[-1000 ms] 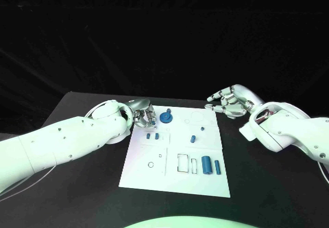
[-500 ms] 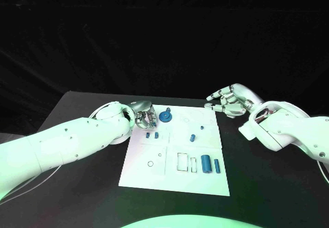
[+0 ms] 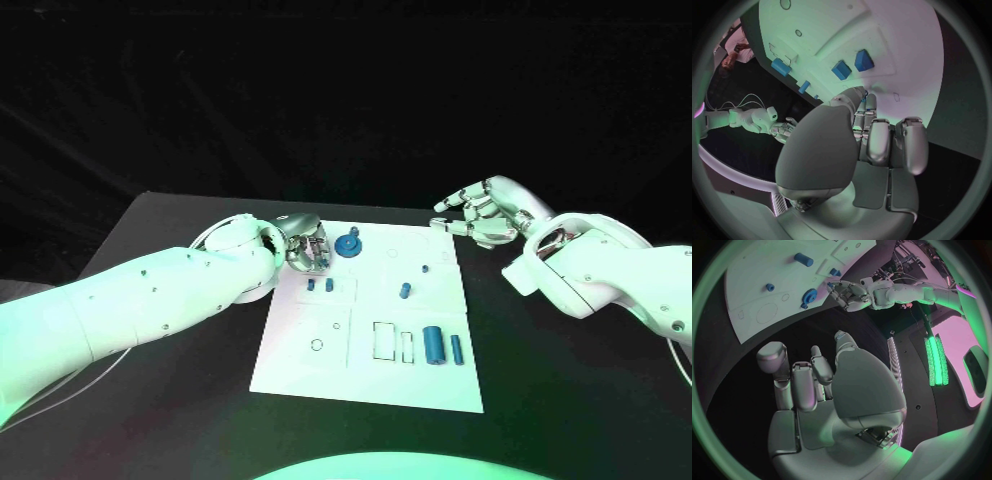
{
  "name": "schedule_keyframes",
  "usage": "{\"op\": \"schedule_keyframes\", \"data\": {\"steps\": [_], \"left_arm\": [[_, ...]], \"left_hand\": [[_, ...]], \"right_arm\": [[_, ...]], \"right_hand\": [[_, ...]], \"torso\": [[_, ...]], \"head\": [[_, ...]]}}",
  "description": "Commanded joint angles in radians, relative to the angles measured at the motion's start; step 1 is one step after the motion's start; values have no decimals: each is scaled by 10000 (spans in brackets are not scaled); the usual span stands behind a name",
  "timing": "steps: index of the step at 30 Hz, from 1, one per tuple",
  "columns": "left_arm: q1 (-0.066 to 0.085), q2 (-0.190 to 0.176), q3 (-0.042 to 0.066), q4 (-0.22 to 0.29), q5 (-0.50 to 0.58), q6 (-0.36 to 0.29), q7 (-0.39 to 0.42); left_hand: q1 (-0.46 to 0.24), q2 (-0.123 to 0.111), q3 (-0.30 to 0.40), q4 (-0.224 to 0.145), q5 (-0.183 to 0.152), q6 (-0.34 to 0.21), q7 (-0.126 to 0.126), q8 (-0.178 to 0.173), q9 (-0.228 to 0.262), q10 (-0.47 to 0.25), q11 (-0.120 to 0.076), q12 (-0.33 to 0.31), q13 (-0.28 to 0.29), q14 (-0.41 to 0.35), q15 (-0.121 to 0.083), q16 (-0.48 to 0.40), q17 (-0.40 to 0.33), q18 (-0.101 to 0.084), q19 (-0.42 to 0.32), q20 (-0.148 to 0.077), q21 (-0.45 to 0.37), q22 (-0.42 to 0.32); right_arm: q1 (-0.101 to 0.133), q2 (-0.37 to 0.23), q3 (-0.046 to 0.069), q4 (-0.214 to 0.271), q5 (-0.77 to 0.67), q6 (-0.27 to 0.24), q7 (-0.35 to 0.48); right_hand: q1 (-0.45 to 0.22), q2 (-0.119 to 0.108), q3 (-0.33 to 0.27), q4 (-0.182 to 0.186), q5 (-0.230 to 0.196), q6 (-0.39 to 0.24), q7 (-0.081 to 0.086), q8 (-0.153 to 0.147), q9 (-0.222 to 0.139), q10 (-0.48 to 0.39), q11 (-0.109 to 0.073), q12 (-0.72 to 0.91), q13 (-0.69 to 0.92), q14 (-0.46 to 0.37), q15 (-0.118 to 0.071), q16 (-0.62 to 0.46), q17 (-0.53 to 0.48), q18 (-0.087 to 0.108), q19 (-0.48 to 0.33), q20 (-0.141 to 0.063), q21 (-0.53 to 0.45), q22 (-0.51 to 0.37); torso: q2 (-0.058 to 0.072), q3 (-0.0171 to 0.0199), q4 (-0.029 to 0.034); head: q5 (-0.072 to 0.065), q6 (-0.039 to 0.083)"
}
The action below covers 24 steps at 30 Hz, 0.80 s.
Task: Assemble the parts on the task board
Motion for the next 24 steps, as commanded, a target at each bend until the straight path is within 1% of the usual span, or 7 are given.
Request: {"op": "schedule_keyframes", "data": {"steps": [1,4,8,14,24], "left_arm": [[-6,46,3,-17,-139,266,-66],[-11,64,2,-45,-165,319,-99],[-16,94,2,-99,-188,348,-115],[-29,149,0,-132,-197,385,-90],[-42,203,0,-143,-200,388,-60]], "left_hand": [[-95,22,58,-18,-58,68,-15,-15,5,55,2,-33,1,46,-78,-6,-11,-137,120,-6,39,1337],[-95,21,59,-20,-60,68,-15,-16,5,55,2,-34,1,45,-79,-8,-16,-138,120,-6,40,1338],[-96,21,60,-22,-63,68,-15,-17,4,56,2,-36,1,43,-79,-12,-24,-138,121,-6,41,1339],[-110,16,65,-33,-97,70,-12,-28,-3,63,4,-54,3,37,-79,-18,-36,-139,125,-8,46,1345],[-118,17,69,-40,-118,75,-13,-33,-6,71,3,-63,5,31,-79,-29,-58,-137,120,-8,40,1339]], "right_arm": [[-7,6,0,26,-39,120,76],[-7,9,0,31,-39,123,78],[-7,4,0,41,-39,124,78],[-7,3,0,49,-40,125,78],[-7,0,0,53,-40,126,76]], "right_hand": [[13,125,-51,-5,67,42,-13,57,12,-25,-1,11,-5,267,-75,-68,-9,144,-52,0,-35,-9],[13,125,-51,-5,67,42,-13,57,12,-25,-1,11,-5,267,-75,-68,-9,144,-52,0,-35,-9],[13,125,-51,-5,67,42,-13,57,12,-25,-1,11,-5,267,-75,-68,-9,144,-52,0,-35,-9],[13,125,-51,-5,67,42,-13,57,12,-25,-1,11,-5,267,-75,-68,-9,144,-52,0,-35,-9],[13,125,-51,-5,67,42,-13,57,12,-25,-1,11,-5,267,-75,-68,-9,144,-52,0,-35,-9]], "torso": [[7,-5,-7],[6,-10,-3],[4,-1,9],[6,-7,-4],[1,-1,1]], "head": [[11,5],[0,-3],[-4,-18],[-7,-25],[-26,-18]]}}
